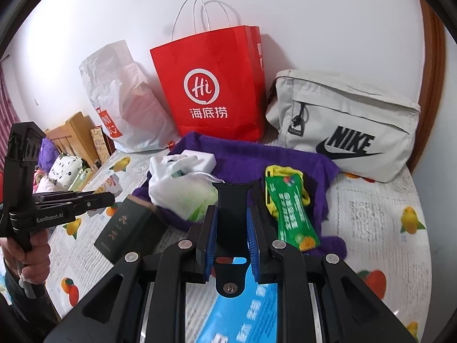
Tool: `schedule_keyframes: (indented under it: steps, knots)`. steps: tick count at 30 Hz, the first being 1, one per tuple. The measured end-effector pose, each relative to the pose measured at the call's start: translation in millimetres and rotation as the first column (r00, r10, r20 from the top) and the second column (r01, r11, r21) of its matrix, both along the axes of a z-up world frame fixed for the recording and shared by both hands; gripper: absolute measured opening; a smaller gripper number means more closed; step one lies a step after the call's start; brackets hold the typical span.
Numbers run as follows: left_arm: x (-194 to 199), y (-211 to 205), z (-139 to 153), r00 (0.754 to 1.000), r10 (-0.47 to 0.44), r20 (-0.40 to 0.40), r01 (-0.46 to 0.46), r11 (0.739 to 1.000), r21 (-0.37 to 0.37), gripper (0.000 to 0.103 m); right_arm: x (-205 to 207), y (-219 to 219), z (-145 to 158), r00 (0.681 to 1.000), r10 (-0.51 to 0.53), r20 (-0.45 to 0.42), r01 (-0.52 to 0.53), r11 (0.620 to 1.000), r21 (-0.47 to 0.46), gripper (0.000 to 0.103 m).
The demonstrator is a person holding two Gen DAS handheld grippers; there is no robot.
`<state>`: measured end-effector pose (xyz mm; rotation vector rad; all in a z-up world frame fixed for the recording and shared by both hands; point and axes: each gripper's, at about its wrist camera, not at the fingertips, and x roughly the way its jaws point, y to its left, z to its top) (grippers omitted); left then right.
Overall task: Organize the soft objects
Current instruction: 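Carry the wipe packet with the left tool and strap with the right tool onto the towel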
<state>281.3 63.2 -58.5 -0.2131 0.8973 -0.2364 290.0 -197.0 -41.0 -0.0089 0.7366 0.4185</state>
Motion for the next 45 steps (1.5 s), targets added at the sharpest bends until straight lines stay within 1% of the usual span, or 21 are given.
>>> schedule_keyframes:
  steps: [5,9,13,15,19,21,25,30,35,40,42,43,44,45]
  knots:
    - [22,-2,-1,1.000,0.001,-0.009,-0.001,1.000,0.007,0.011,25,5,-3,1.000,0.006,-0.009,-0.006,1.000,0.019,0.021]
    - [39,-2,-3,1.000,0.010,-0.012,-0.010,1.000,0.018,0.011,42,10,-7,1.000,0.013,-0.014,-0.013,1.000,0.010,0.021]
    - [50,1,-9,1.000,0.017,-0.024,-0.016,1.000,0.013,0.011,63,16,-16,0.999,0.026,-0.033,-0.026,1.000,-0.006,0.021]
    - [54,2,-13,0.999,0.016,-0.032,-0.016,1.000,0.009,0.011,74,19,-25,0.998,0.033,-0.051,-0.033,0.999,-0.012,0.021]
    - [60,5,-18,0.999,0.012,-0.040,-0.012,1.000,0.000,0.011,98,27,-49,0.988,0.070,-0.140,-0.070,0.998,-0.001,0.021]
    - [64,5,-20,0.999,0.012,-0.041,-0.012,1.000,-0.005,0.011,105,34,-60,0.981,0.087,-0.173,-0.091,0.996,-0.012,0.021]
    - [68,5,-25,0.999,0.004,-0.046,-0.005,1.000,-0.016,0.011,116,42,-77,0.971,0.083,-0.223,-0.097,0.994,-0.054,0.021]
    - [72,5,-30,0.999,-0.001,-0.054,0.000,1.000,-0.027,0.011,125,43,-87,0.966,0.067,-0.251,-0.085,0.995,-0.060,0.021]
    - [75,4,-34,0.998,-0.010,-0.066,0.007,0.999,-0.042,0.011,130,48,-93,0.958,0.069,-0.280,-0.093,0.993,-0.076,0.021]
    - [74,-2,-32,0.997,-0.031,-0.065,0.028,0.998,-0.047,0.011,128,45,-91,0.956,0.078,-0.282,-0.098,0.993,-0.058,0.021]
    - [75,-7,-31,0.997,-0.052,-0.063,0.048,0.997,-0.059,0.011,125,42,-87,0.959,0.077,-0.274,-0.096,0.994,-0.054,0.026]
    - [76,-10,-31,0.996,-0.056,-0.067,0.053,0.997,-0.055,0.011,121,40,-84,0.960,0.076,-0.269,-0.094,0.994,-0.056,0.035]
    - [77,-12,-32,0.996,-0.057,-0.068,0.054,0.997,-0.047,0.011,118,37,-82,0.963,0.065,-0.261,-0.083,0.995,-0.059,0.039]
    - [80,-17,-32,0.995,-0.067,-0.067,0.065,0.997,-0.034,0.011,112,33,-78,0.968,0.050,-0.245,-0.067,0.996,-0.064,0.039]
